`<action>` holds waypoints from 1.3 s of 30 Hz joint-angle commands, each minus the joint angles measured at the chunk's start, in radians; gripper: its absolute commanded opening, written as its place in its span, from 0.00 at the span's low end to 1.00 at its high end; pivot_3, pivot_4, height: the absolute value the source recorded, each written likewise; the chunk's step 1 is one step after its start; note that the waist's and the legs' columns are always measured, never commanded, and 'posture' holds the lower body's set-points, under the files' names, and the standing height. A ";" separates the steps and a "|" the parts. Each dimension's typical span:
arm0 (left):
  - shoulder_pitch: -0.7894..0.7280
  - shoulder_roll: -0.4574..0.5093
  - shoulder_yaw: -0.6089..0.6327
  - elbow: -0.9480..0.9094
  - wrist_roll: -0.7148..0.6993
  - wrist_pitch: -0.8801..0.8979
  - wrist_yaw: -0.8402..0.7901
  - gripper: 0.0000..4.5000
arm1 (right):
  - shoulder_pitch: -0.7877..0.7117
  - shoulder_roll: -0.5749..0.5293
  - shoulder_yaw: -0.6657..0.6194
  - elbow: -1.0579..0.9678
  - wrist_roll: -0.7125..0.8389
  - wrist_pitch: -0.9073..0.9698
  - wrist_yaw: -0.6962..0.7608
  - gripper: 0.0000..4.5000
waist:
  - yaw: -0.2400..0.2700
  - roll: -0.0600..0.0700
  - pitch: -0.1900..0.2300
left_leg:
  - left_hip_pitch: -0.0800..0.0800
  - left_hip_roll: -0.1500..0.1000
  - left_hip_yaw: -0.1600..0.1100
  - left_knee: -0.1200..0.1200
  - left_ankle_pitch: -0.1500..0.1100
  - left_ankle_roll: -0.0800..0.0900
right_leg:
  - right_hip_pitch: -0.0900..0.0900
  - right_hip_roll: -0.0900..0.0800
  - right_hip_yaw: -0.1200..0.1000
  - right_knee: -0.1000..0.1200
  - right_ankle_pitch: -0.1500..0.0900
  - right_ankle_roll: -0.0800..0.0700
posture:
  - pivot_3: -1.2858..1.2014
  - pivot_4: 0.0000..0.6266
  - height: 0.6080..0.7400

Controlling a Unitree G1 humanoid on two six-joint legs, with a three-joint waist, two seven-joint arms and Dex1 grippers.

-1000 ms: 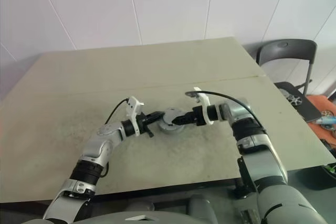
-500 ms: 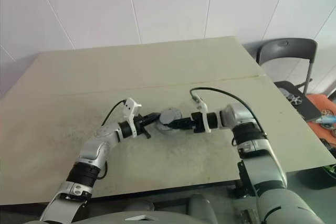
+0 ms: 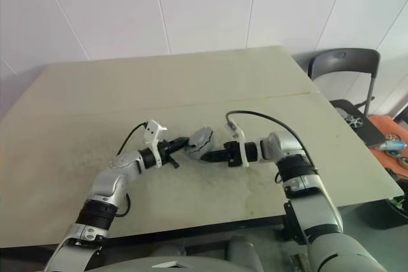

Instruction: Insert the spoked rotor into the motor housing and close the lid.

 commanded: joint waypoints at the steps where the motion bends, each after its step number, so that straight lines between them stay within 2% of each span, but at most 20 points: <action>1: 0.010 -0.012 -0.031 0.011 0.008 0.012 -0.010 0.00 | 0.006 -0.001 0.004 0.013 -0.005 -0.054 -0.005 0.02 | 0.001 0.000 0.000 | 0.000 0.000 0.000 0.002 0.000 0.000 | 0.001 0.000 0.000 0.000 0.000 0.000 | 0.52 0.00 1.00; 7: 0.003 -0.022 -0.017 0.012 0.009 -0.035 -0.003 0.00 | 0.007 -0.018 0.016 0.012 -0.009 -0.100 0.017 0.02 | 0.001 0.000 0.000 | 0.000 0.000 0.000 0.005 0.000 0.000 | 0.002 0.000 0.000 0.000 0.002 0.002 | 0.52 0.00 1.00; 10: -0.012 -0.042 0.019 -0.015 -0.033 -0.066 -0.013 0.00 | 0.011 -0.030 0.019 -0.017 0.018 -0.093 0.067 0.02 | 0.002 0.000 0.000 | -0.002 0.000 0.000 0.006 0.000 0.000 | 0.000 0.000 0.000 0.000 0.003 0.001 | 0.52 0.00 1.00; 16: -0.012 -0.050 0.028 -0.024 -0.039 -0.076 -0.018 0.00 | 0.001 -0.025 -0.042 -0.040 0.090 -0.062 0.100 0.02 | 0.000 0.002 0.002 | -0.006 0.000 0.000 0.004 0.000 0.001 | -0.006 0.000 0.000 0.001 0.006 -0.002 | 0.52 0.00 1.00; 19: -0.011 -0.050 0.026 -0.020 -0.035 -0.080 -0.017 0.00 | -0.018 -0.013 -0.079 0.001 0.090 -0.073 0.058 0.15 | 0.002 0.003 0.003 | -0.008 0.000 0.000 0.003 0.000 0.000 | -0.008 0.000 0.000 0.000 0.006 -0.002 | 0.52 0.00 1.00; 23: -0.007 -0.048 0.025 -0.025 -0.034 -0.079 -0.013 0.00 | -0.057 -0.003 -0.085 0.082 0.059 -0.056 -0.008 0.45 | 0.002 0.003 0.003 | -0.009 0.000 0.001 0.003 0.000 0.001 | -0.009 -0.001 0.000 0.000 0.006 -0.002 | 0.52 0.00 1.00; 26: -0.005 -0.047 0.024 -0.027 -0.036 -0.079 -0.012 0.00 | -0.108 0.027 -0.125 0.206 0.027 -0.068 -0.120 0.67 | -0.004 0.003 0.003 | -0.007 0.000 0.001 0.003 0.000 0.001 | -0.007 0.000 0.000 0.000 0.006 -0.002 | 0.52 0.00 1.00; 34: -0.003 -0.047 0.023 -0.026 -0.036 -0.082 -0.009 0.00 | -0.079 0.001 -0.038 0.153 0.019 -0.075 -0.028 0.67 | -0.003 0.004 0.002 | -0.002 0.001 0.002 0.005 0.001 0.000 | -0.002 0.001 0.000 0.001 0.006 0.001 | 0.52 0.00 1.00; 39: -0.017 -0.059 0.058 -0.020 -0.053 -0.116 0.008 0.00 | -0.099 -0.004 -0.130 0.132 0.063 -0.161 -0.020 0.67 | 0.001 0.004 0.002 | -0.004 0.001 0.002 0.005 0.000 0.001 | -0.005 0.000 0.000 0.000 0.008 -0.002 | 0.52 0.00 1.00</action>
